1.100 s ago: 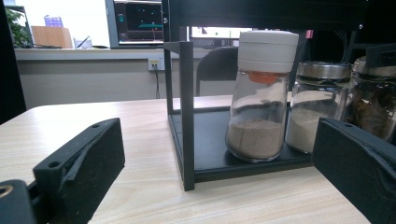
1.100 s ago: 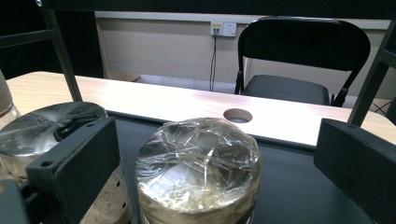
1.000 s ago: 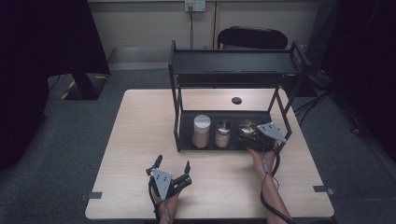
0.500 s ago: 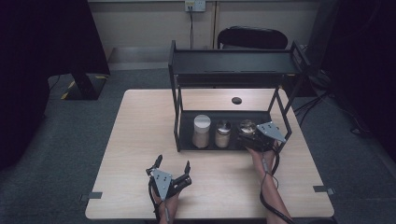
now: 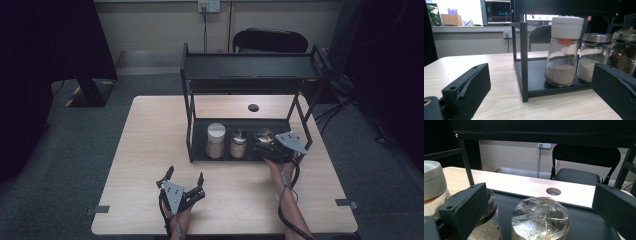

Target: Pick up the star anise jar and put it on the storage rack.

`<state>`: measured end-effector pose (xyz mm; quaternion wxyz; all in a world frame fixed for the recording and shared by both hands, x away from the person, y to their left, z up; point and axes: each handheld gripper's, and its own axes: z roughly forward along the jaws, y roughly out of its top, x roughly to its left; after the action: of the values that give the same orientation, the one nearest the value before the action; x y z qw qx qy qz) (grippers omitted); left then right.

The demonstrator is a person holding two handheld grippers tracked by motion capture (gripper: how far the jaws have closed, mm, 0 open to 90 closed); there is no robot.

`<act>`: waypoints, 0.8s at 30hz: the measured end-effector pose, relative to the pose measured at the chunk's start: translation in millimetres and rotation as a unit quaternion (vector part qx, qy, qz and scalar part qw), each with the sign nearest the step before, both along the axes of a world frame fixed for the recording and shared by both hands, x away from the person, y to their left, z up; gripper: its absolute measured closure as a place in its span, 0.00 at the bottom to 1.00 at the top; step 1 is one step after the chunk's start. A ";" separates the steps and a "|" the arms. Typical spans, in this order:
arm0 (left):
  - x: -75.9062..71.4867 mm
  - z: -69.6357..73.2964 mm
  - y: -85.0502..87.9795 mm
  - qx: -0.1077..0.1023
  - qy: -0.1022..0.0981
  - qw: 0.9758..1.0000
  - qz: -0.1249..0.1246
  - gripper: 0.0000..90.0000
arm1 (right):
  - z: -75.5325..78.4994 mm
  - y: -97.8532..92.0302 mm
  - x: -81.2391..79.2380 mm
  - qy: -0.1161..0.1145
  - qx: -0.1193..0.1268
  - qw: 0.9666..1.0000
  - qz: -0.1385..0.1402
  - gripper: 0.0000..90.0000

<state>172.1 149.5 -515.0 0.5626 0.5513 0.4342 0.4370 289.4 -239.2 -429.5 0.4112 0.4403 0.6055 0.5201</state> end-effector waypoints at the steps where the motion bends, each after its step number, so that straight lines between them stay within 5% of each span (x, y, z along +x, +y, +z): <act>1: 0.0 0.0 0.0 0.000 0.000 1.000 0.000 0.02 | 0.4 0.9 -0.7 -0.002 -0.005 1.000 0.001 0.00; 24: -0.1 0.0 0.2 0.000 0.000 1.000 -0.001 0.02 | 1.7 -2.8 -14.9 -0.022 0.024 0.999 -0.004 0.00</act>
<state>172.0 149.7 -515.0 0.5630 0.5516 0.4338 0.4366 274.5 -242.1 -427.8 0.4155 0.4412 0.5817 0.5425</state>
